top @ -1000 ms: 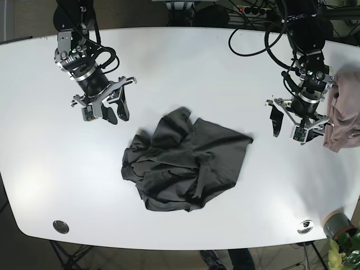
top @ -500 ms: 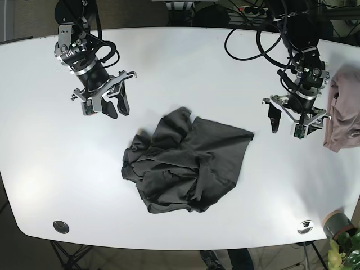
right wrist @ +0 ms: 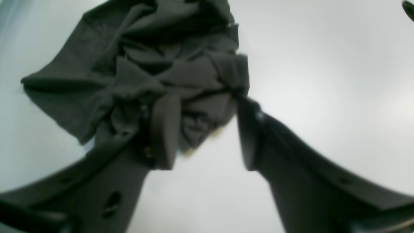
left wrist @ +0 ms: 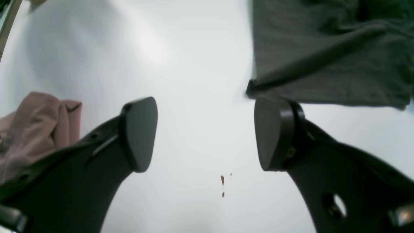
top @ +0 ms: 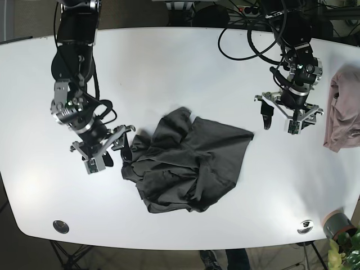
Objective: Fold the T-shirt properly
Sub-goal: 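Move both grippers down onto the crumpled dark grey shirt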
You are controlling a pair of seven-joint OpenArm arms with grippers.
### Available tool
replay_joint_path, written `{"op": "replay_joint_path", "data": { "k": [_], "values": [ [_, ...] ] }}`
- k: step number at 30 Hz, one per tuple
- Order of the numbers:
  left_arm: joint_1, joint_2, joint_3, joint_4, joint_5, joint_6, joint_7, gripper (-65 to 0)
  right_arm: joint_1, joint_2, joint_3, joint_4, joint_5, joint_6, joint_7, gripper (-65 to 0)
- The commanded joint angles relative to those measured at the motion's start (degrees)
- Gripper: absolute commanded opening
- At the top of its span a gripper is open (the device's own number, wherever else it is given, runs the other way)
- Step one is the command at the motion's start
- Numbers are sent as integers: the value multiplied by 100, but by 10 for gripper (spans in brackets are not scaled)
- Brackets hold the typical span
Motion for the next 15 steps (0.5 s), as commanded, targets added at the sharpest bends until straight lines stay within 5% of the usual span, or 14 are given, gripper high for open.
{"op": "replay_joint_path", "data": {
  "k": [1,10,15],
  "values": [
    [-9,-16,8,120,-55,28,-87,-222,580,42,-178,-530,89,54,130,-293],
    [-62,327,668,84,-29,28,-87,-222,1969,42,-609,-2367,89,54,191,-289],
    [-62,336,1354,76,-11,54,-96,-222,2602,42,-1075,-3413,89,54,728,-289]
  ]
}}
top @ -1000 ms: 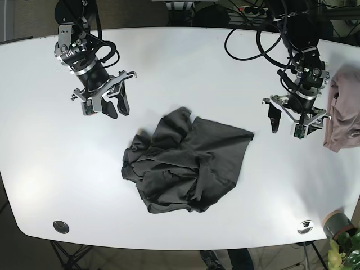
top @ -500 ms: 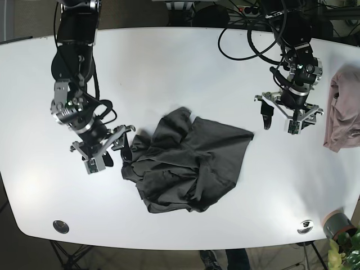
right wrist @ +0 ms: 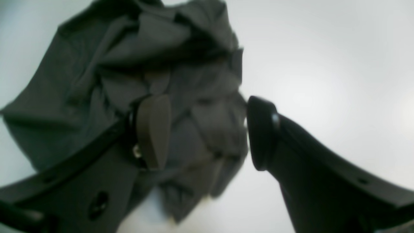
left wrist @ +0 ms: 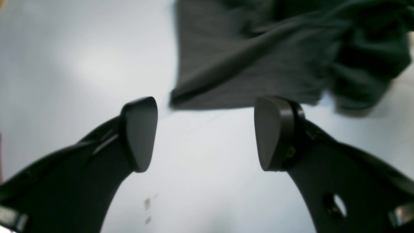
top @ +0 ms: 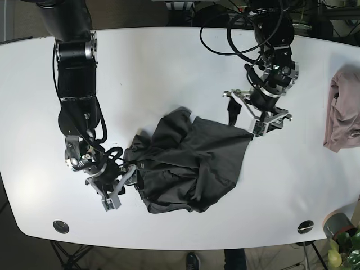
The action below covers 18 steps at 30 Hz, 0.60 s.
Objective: Fold the T-shirt properly
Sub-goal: 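Move both grippers down onto the crumpled dark grey shirt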
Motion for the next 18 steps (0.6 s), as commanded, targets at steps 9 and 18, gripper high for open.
{"op": "replay_joint_path", "data": {
  "k": [9,18],
  "values": [
    [-535,17,1393,-749,-42,28,-155,-222,1168,7,-317,-1403,120,63,765,-289],
    [-1554,527,2009,-1891,-42,1110,-489,-219,1212,385,-291,-858,190,71,510,-292]
  ]
}}
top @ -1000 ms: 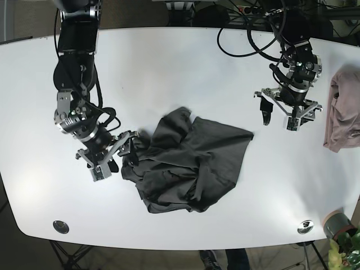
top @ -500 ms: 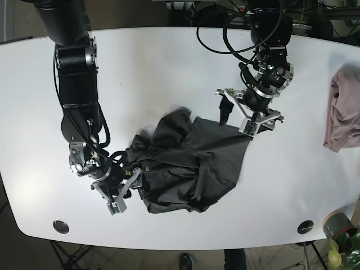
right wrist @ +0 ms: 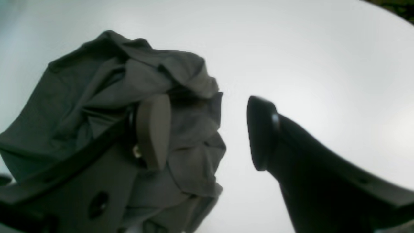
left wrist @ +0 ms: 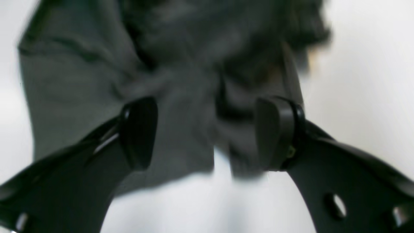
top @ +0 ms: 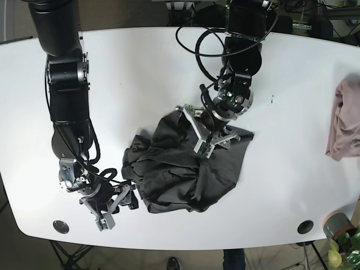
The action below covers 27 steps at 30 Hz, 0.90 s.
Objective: Fold the T-shirt properly
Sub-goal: 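Move both grippers down onto the crumpled dark grey shirt, then grasp the dark grey shirt's edges with both grippers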
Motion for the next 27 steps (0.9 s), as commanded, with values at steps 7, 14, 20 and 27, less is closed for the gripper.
{"op": "replay_joint_path", "data": {
  "k": [7,14,20,27],
  "values": [
    [-797,200,751,-1486,-55,836,-1040,-217,-85,386,219,917,435,-29,-75,-292],
    [-1087,314,1068,-2558,-55,968,-1347,-222,-235,412,975,935,760,-29,-312,-293],
    [-1034,270,1085,-2804,-55,889,-1356,-335,-279,430,1054,944,751,-29,-382,-293],
    [-595,-38,1085,-2426,-81,423,-969,-644,-288,412,1037,944,751,-29,-418,-293]
  ]
}}
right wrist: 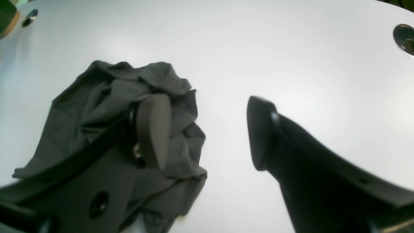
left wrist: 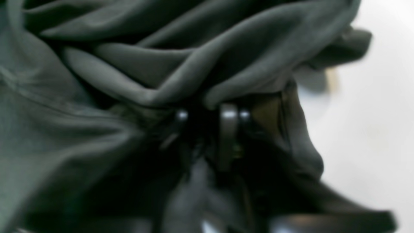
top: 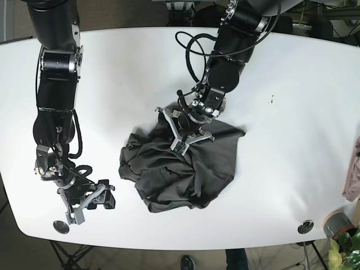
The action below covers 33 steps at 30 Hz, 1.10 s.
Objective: Fold the T-shirt properly
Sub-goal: 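Grasp the dark grey shirt's edges with both grippers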
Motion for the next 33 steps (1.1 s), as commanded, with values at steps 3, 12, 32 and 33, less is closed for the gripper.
{"op": "replay_joint_path", "data": {
  "k": [3,12,32,33],
  "values": [
    [375,-209,-6,667,0,-394,792,-650,200,36,-226,126,102,41,138,-293],
    [1492,-1097,-111,2223,-9,-464,853,-650,-293,72,-1298,944,102,58,138,-289],
    [2098,-1211,-1606,3366,-9,-473,862,-369,-758,-25,-2837,1340,-153,32,182,-279],
    [2107,-1211,-1614,3410,-9,-473,862,-369,-758,-96,-2837,1340,-311,32,182,-265]
  ]
}}
